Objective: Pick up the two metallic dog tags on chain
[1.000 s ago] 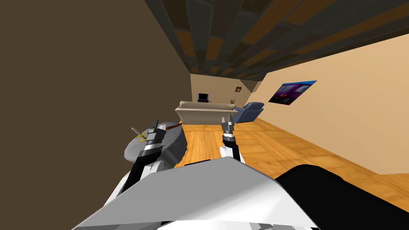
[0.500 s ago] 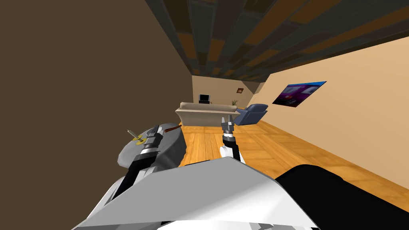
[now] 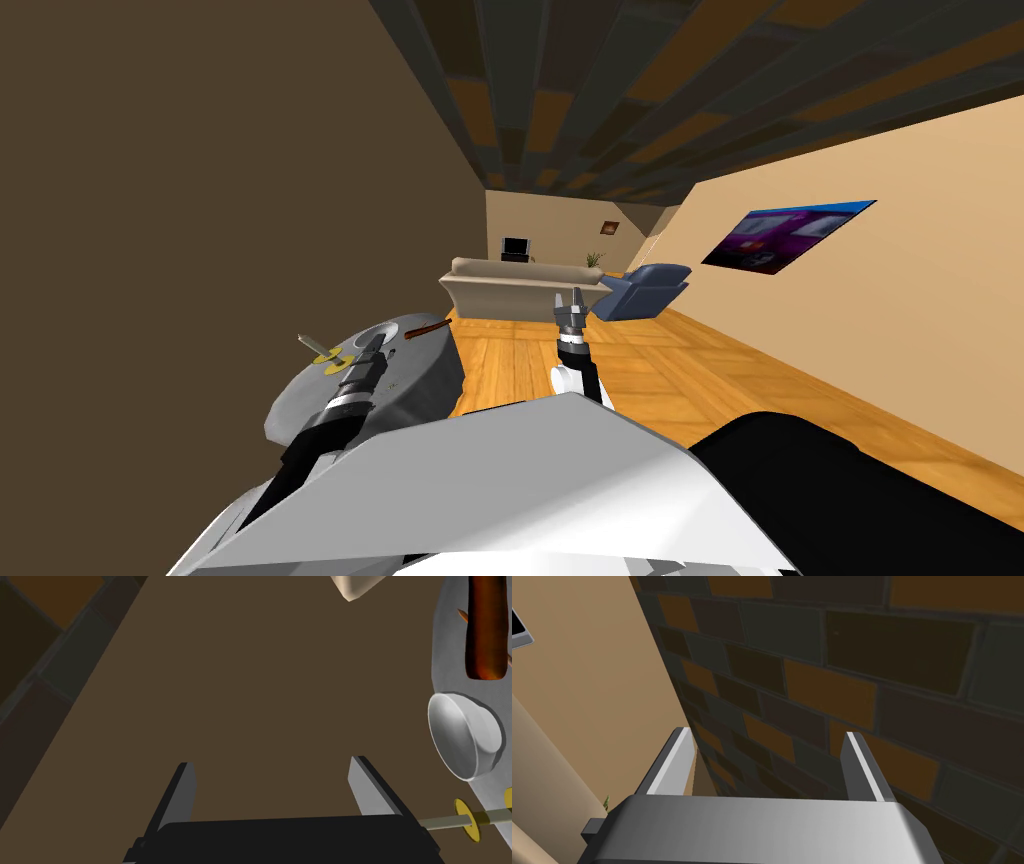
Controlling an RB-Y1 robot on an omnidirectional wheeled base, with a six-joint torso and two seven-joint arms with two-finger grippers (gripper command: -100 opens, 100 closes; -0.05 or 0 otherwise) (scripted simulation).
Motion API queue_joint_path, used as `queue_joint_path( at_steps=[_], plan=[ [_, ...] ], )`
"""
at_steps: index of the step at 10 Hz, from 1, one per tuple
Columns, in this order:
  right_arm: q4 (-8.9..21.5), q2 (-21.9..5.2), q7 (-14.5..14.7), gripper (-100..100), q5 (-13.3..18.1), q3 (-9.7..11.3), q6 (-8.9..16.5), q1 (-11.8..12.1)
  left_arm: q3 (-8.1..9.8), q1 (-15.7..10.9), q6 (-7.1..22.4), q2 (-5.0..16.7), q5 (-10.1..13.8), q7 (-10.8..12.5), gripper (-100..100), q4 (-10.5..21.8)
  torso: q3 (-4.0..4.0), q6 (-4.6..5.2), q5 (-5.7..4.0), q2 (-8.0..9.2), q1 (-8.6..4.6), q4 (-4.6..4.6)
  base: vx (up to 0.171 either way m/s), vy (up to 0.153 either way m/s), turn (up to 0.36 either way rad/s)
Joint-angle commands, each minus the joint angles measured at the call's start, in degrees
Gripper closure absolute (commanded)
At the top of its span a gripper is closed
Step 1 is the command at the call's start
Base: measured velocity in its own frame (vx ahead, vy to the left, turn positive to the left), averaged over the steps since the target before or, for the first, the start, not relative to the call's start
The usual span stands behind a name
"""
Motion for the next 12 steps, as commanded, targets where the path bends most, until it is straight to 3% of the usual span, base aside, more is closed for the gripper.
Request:
queue_joint_path(
  at_steps=[1, 3, 4, 6, 7, 9, 12],
  plan=[
    [0.0, 0.0, 0.0, 0, 0.0, 0.0, 0.0, 0.0, 2.06, 1.0, 2.2, 0.5, -0.3, -0.2, -100, 2.8, 0.0, 0.0, 0.0, 0.0, 0.0, 0.0, 0.217, -0.13, 0.107],
    [0.0, 0.0, 0.0, 0, 0.0, 0.0, 0.0, 0.0, 4.83, 2.6, 5.3, 1.4, -0.3, -0.1, -100, 5.7, -0.06, 0.01, -0.02, -0.1, -0.05, -0.02, 0.225, -0.107, 0.109],
    [0.0, 0.0, 0.0, 0, 0.0, 0.0, 0.0, 0.0, 4.83, 2.6, 5.3, 1.4, -0.3, -0.1, -100, 5.7, -0.06, 0.0, 0.01, -0.09, 0.09, -0.03, 0.159, -0.054, 0.047],
    [0.0, 0.0, 0.0, 0, 0.0, 0.0, 0.0, 0.0, 7.72, 4.3, 8.6, 2.2, 0.2, 0.3, -100, 8.8, 0.03, 0.01, 0.05, 0.05, 0.23, 0.01, 0.197, -0.063, 0.109],
    [0.0, 0.0, 0.0, 0, 0.0, 0.0, 0.0, 0.0, 7.72, 4.3, 8.6, 2.2, 0.2, 0.3, -100, 8.8, -0.02, 0.0, 0.03, -0.03, 0.2, -0.01, 0.154, -0.064, 0.05],
    [0.0, 0.0, 0.0, 0, 0.0, 0.0, 0.0, 0.0, 10.66, 5.8, 12.1, 3.0, 1.1, 0.8, -100, 12.2, 0.12, 0.01, 0.04, 0.23, 0.21, 0.04, 0.158, -0.073, 0.11],
    [0.0, 0.0, 0.0, 0, 0.0, 0.0, 0.0, 0.0, 12.13, 6.5, 13.9, 3.4, 1.7, 1.1, -100, 13.9, 0.03, 0.01, 0.04, 0.05, 0.25, 0.01, 0.162, -0.066, 0.063]
  ],
)
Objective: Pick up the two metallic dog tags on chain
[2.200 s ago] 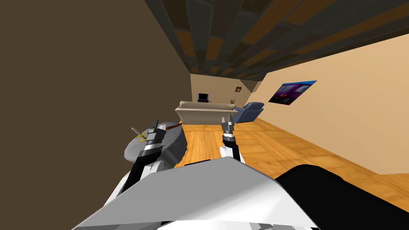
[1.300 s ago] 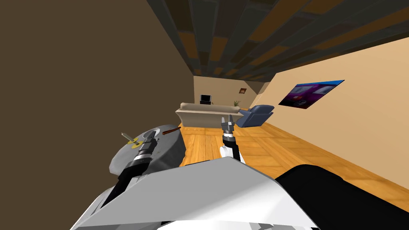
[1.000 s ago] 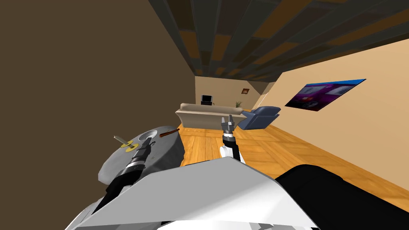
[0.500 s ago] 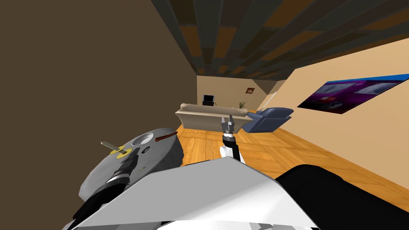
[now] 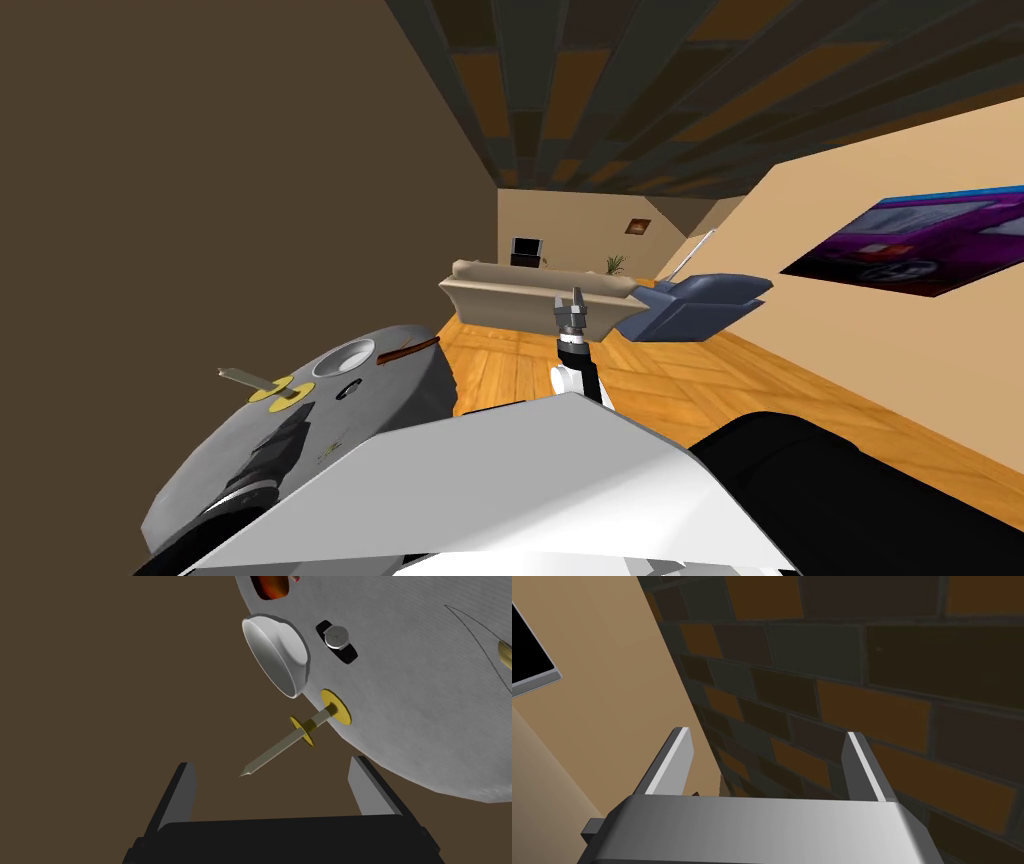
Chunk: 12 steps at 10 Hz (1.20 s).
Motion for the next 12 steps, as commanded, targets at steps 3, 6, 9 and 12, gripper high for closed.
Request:
queue_joint_path(
  at_steps=[3, 6, 9, 12],
  plan=[
    [0.0, 0.0, 0.0, 0, 0.0, 0.0, 0.0, 0.0, 3.04, 0.8, 3.7, 0.5, 1.4, 0.7, -100, 4.2, -0.07, -0.03, -0.02, -0.15, -0.09, -0.02, 0.166, -0.08, 0.104],
    [0.0, 0.0, 0.0, 0, 0.0, 0.0, 0.0, 0.0, 5.77, 1.8, 7.2, 1.2, 3.3, 1.7, -100, 7.6, -0.16, -0.02, -0.01, -0.31, -0.05, -0.06, 0.192, -0.069, 0.09],
    [0.0, 0.0, 0.0, 0, 0.0, 0.0, 0.0, 0.0, 8.28, 2.6, 10.6, 1.8, 5.6, 2.8, -100, 10.9, -0.09, -0.02, 0.0, -0.17, 0.02, -0.03, 0.168, -0.061, 0.099],
    [0.0, 0.0, 0.0, 0, 0.0, 0.0, 0.0, 0.0, 11.55, 3.3, 15.2, 2.6, 9.4, 4.6, -100, 15.4, -0.07, -0.02, 0.01, -0.12, 0.05, -0.02, 0.181, -0.061, 0.119]
  ],
)
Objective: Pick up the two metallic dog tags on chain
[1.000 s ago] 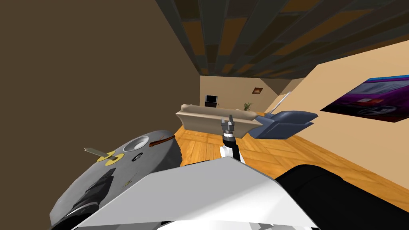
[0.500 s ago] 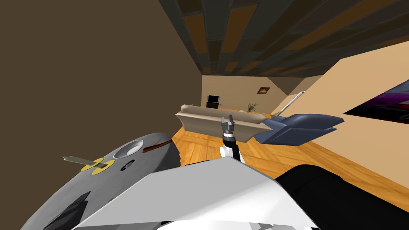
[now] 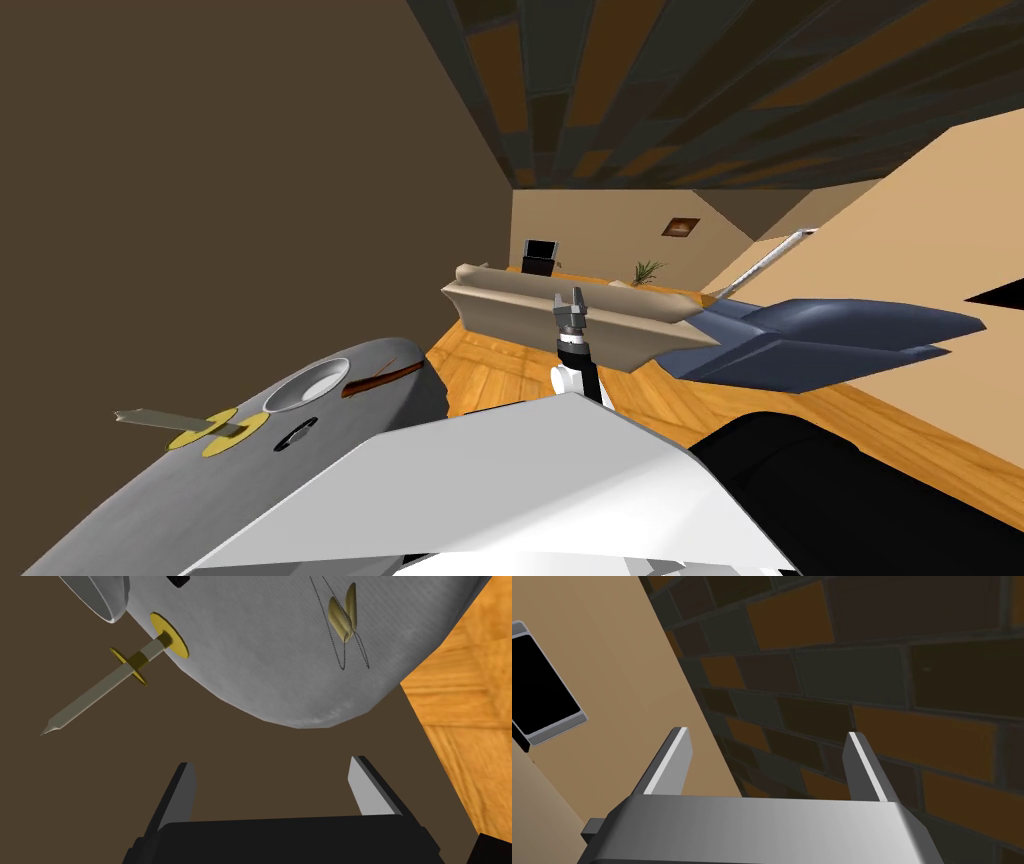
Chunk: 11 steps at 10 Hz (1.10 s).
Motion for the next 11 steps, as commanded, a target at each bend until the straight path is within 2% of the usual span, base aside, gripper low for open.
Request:
queue_joint_path(
  at_steps=[1, 2, 5, 6, 8, 11],
  plan=[
    [0.0, 0.0, 0.0, 0, 0.0, 0.0, 0.0, 0.0, 1.61, 0.1, 1.8, -0.4, 1.6, 0.9, -100, 2.7, 0.0, 0.0, 0.0, 0.0, 0.0, 0.0, 0.245, -0.094, 0.108],
    [0.0, 0.0, 0.0, 0, 0.0, 0.0, 0.0, 0.0, 1.61, 0.1, 1.8, -0.4, 1.6, 0.9, -100, 2.7, -0.07, 0.01, -0.01, -0.12, -0.08, -0.02, 0.166, -0.058, 0.039],
    [0.0, 0.0, 0.0, 0, 0.0, 0.0, 0.0, 0.0, 4.01, 0.1, 5.6, 0.3, 5.7, 2.8, -100, 6.5, 0.06, 0.01, 0.04, 0.11, 0.14, 0.02, 0.17, -0.034, 0.09],
    [0.0, 0.0, 0.0, 0, 0.0, 0.0, 0.0, 0.0, 4.01, 0.1, 5.6, 0.3, 5.7, 2.8, -100, 6.5, 0.03, 0.02, 0.04, 0.07, 0.16, 0.01, 0.113, -0.022, 0.028],
    [0.0, 0.0, 0.0, 0, 0.0, 0.0, 0.0, 0.0, 5.2, -0.2, 7.8, 0.6, 8.2, 4.0, -100, 8.6, 0.2, 0.03, 0.06, 0.37, 0.24, 0.07, 0.116, -0.016, 0.065],
    [0.0, 0.0, 0.0, 0, 0.0, 0.0, 0.0, 0.0, 6.34, -0.8, 10.3, 0.8, 11.6, 5.5, -100, 11.2, 0.03, 0.04, 0.07, 0.07, 0.28, 0.01, 0.183, -0.012, 0.062]
  ],
)
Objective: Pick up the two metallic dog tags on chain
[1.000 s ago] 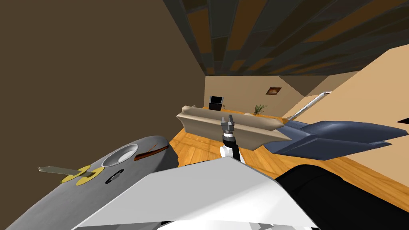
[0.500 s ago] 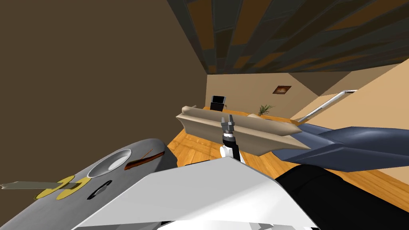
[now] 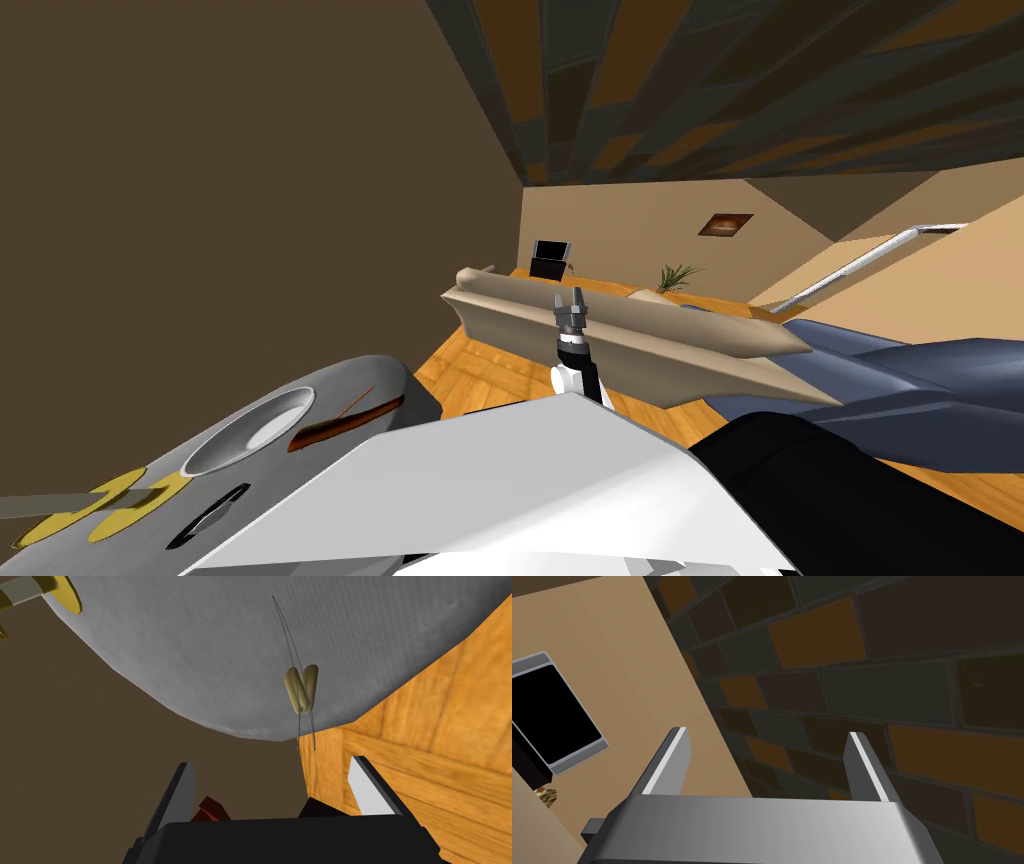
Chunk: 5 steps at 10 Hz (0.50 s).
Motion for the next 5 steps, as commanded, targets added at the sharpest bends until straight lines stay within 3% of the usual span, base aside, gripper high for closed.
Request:
queue_joint_path(
  at_steps=[1, 3, 4, 5],
  plan=[
    [0.0, 0.0, 0.0, 0, 0.0, 0.0, 0.0, 0.0, 0.41, -0.4, 1.3, 0.1, 1.6, 0.8, -100, 1.3, 0.0, 0.0, 0.0, 0.0, 0.0, 0.0, 0.139, 0.011, 0.041],
    [0.0, 0.0, 0.0, 0, 0.0, 0.0, 0.0, 0.0, 0.15, -0.9, 3.1, -0.9, 3.6, 1.6, -100, 3.3, 0.04, 0.0, 0.02, 0.06, 0.03, 0.02, 0.146, -0.021, 0.044],
    [0.0, 0.0, 0.0, 0, 0.0, 0.0, 0.0, 0.0, 0.23, -0.7, 2.3, -0.5, 3.2, 1.3, -100, 2.8, 0.07, -0.01, 0.0, 0.12, -0.05, 0.02, 0.053, -0.019, 0.016],
    [0.0, 0.0, 0.0, 0, 0.0, 0.0, 0.0, 0.0, 0.18, -0.7, 2.5, -0.6, 3.4, 1.4, 0, 2.9, 0.2, 0.01, -0.01, 0.36, -0.01, 0.07, 0.011, -0.003, -0.002]
  ],
)
